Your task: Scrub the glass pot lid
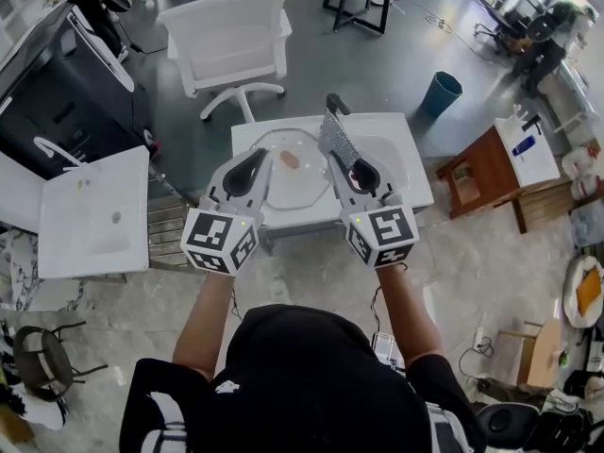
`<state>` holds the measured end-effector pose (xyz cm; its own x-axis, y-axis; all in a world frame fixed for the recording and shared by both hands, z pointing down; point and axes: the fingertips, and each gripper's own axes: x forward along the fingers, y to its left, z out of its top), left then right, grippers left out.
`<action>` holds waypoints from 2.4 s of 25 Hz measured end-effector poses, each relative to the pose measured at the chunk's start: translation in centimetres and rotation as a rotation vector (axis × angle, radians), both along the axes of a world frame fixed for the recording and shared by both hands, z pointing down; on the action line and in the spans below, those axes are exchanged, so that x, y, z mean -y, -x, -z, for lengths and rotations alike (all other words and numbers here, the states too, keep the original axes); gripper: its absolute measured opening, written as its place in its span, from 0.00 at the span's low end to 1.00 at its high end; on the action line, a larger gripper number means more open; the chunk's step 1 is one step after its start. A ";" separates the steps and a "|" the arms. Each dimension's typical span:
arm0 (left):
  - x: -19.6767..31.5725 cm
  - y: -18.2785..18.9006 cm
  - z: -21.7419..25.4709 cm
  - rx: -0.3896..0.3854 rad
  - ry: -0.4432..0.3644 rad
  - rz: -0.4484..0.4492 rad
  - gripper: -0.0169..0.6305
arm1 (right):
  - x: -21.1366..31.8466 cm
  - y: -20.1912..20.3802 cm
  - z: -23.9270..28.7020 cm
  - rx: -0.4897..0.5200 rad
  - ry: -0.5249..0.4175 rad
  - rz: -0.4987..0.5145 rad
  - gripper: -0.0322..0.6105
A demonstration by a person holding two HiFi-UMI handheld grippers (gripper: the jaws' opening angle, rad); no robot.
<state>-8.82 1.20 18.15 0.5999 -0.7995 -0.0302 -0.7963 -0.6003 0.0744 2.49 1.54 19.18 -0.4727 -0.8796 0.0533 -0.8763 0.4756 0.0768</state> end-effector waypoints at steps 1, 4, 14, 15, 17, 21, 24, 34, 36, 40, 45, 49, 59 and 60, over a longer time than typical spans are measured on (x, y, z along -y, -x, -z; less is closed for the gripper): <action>0.7 0.3 -0.1 -0.002 0.003 -0.005 0.06 | 0.6 0.3 -0.2 -0.003 0.004 -0.007 0.16; 2.5 1.3 -0.7 -0.008 0.016 -0.023 0.06 | 2.4 1.2 -0.5 -0.005 0.013 -0.028 0.16; 6.0 2.8 -3.0 -0.029 0.059 -0.069 0.06 | 5.7 2.9 -1.8 -0.040 0.017 -0.066 0.16; 6.1 2.7 -3.4 -0.029 0.066 -0.071 0.06 | 5.9 2.7 -1.9 -0.039 0.019 -0.071 0.16; 6.3 2.2 -4.1 -0.027 0.077 -0.080 0.06 | 6.2 2.3 -2.1 -0.043 0.020 -0.078 0.16; 6.6 1.5 -5.2 -0.022 0.100 -0.095 0.06 | 6.8 1.8 -3.0 -0.057 0.039 -0.076 0.16; 7.4 1.4 -5.9 -0.023 0.119 -0.092 0.06 | 7.4 1.7 -3.9 -0.061 0.056 -0.068 0.16; 11.1 -0.6 -8.9 0.002 0.175 -0.071 0.06 | 11.3 -0.2 -7.4 -0.067 0.133 -0.017 0.16; 12.0 -0.7 -9.6 -0.003 0.189 -0.063 0.06 | 12.2 -0.5 -8.4 -0.067 0.154 -0.009 0.16; 13.6 -1.3 -11.5 -0.002 0.221 -0.046 0.06 | 13.7 -1.1 -10.5 -0.075 0.195 0.016 0.16; 15.2 -2.5 -14.5 0.028 0.281 -0.045 0.06 | 15.4 -2.1 -13.4 -0.089 0.255 0.043 0.16; 16.1 -3.2 -17.5 0.051 0.354 -0.047 0.06 | 16.2 -2.6 -15.8 -0.106 0.309 0.076 0.16; 16.6 -2.3 -27.0 0.165 0.563 -0.020 0.06 | 18.5 -3.6 -22.1 -0.110 0.451 0.138 0.16; 16.6 -2.2 -27.7 0.176 0.575 -0.020 0.06 | 18.6 -3.6 -22.8 -0.117 0.463 0.145 0.16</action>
